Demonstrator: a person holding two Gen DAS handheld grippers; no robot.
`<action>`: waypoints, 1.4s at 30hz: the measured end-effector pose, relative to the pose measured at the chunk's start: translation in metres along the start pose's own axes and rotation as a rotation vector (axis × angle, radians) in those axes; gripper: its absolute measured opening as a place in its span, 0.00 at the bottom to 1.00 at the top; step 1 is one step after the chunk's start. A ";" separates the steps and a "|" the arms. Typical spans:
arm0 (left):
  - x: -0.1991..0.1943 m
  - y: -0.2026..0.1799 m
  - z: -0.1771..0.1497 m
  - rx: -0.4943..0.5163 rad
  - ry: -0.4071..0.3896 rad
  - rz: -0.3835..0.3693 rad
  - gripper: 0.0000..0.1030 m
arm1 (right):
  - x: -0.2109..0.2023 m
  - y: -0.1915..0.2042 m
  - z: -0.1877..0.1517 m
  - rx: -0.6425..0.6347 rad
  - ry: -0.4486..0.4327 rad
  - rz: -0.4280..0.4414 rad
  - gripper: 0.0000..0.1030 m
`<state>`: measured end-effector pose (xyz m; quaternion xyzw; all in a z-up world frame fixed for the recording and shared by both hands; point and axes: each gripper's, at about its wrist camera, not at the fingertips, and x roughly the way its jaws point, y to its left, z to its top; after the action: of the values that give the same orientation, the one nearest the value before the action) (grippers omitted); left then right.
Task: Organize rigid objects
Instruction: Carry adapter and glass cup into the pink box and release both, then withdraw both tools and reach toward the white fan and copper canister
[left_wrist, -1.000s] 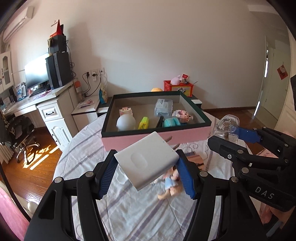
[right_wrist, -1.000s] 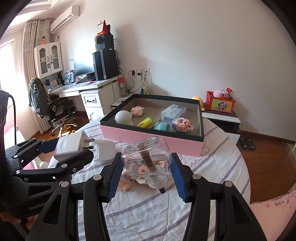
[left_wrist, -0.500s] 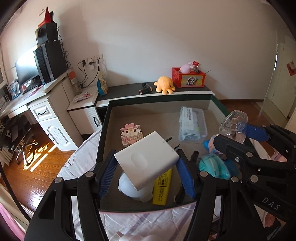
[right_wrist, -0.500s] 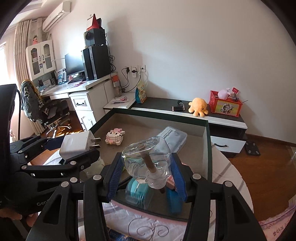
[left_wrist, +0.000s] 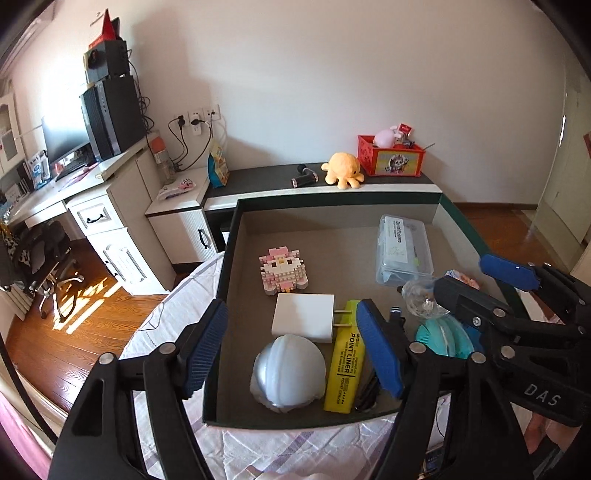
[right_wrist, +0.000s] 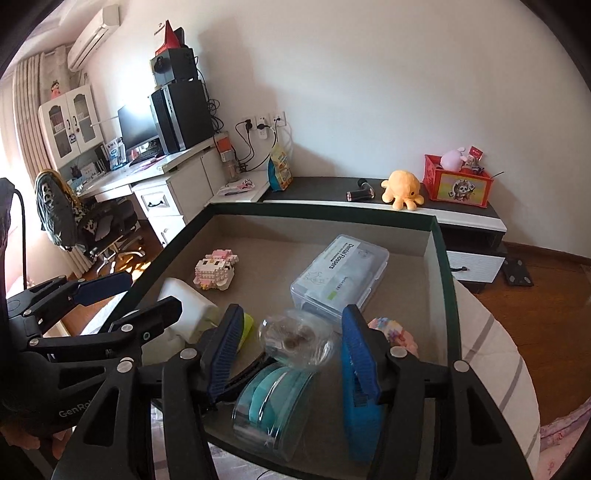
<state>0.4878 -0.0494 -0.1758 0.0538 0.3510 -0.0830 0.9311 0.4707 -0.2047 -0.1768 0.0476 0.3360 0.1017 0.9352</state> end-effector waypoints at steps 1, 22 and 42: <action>-0.010 0.003 -0.002 -0.010 -0.020 -0.004 0.87 | -0.011 0.000 -0.001 0.007 -0.018 -0.010 0.82; -0.272 -0.015 -0.122 -0.047 -0.418 0.098 1.00 | -0.271 0.085 -0.102 -0.046 -0.341 -0.096 1.00; -0.349 -0.022 -0.164 -0.062 -0.522 0.127 1.00 | -0.353 0.115 -0.139 -0.065 -0.430 -0.113 1.00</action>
<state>0.1194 -0.0038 -0.0685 0.0238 0.0973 -0.0245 0.9947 0.0980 -0.1679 -0.0477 0.0192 0.1274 0.0476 0.9905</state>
